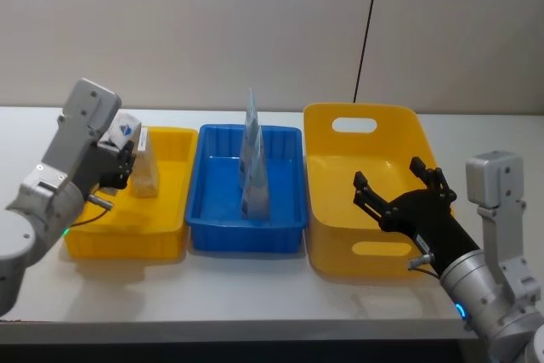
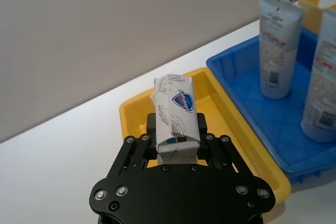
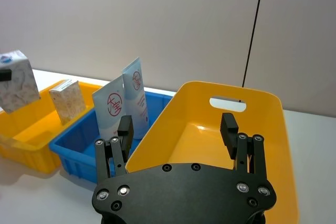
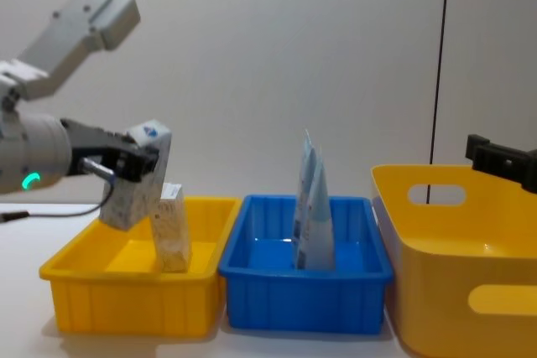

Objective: Bimanual collaborative sorting of washing and personal care products

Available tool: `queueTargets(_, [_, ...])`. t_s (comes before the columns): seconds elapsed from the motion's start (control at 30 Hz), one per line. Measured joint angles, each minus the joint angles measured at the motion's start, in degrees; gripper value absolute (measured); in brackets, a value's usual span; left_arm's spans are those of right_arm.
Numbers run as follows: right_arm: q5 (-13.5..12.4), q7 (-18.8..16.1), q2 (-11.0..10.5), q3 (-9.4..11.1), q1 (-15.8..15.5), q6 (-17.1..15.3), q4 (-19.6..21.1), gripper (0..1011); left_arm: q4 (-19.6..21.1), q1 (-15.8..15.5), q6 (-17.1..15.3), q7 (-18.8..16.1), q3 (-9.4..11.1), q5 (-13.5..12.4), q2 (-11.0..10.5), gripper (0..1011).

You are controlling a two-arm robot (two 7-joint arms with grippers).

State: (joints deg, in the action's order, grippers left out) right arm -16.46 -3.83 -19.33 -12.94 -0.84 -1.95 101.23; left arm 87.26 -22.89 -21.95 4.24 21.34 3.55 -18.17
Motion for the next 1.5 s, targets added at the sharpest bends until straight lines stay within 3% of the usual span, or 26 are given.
queueTargets(0.37, [0.0, 0.0, 0.0, 0.0, 0.0, 0.0, 0.0, 1002, 6.53, 0.77, 0.54, 7.45, -1.22, 2.38, -4.63, 358])
queueTargets(0.6, [0.0, 0.0, 0.0, 0.0, 0.0, 0.0, 0.0, 1002, 9.43, 0.98, 2.43, 13.38, -2.22, 5.23, -7.2, 358])
queueTargets(1.03, [0.0, 0.0, 0.0, 0.0, 0.0, 0.0, 0.0, 1002, 11.69, 0.62, 6.27, 23.06, -3.12, 11.17, -10.09, 358])
queueTargets(1.5, [0.0, 0.0, 0.0, 0.0, 0.0, 0.0, 0.0, 1002, 11.94, -0.61, 10.58, 33.79, -2.68, 18.4, -11.5, 358])
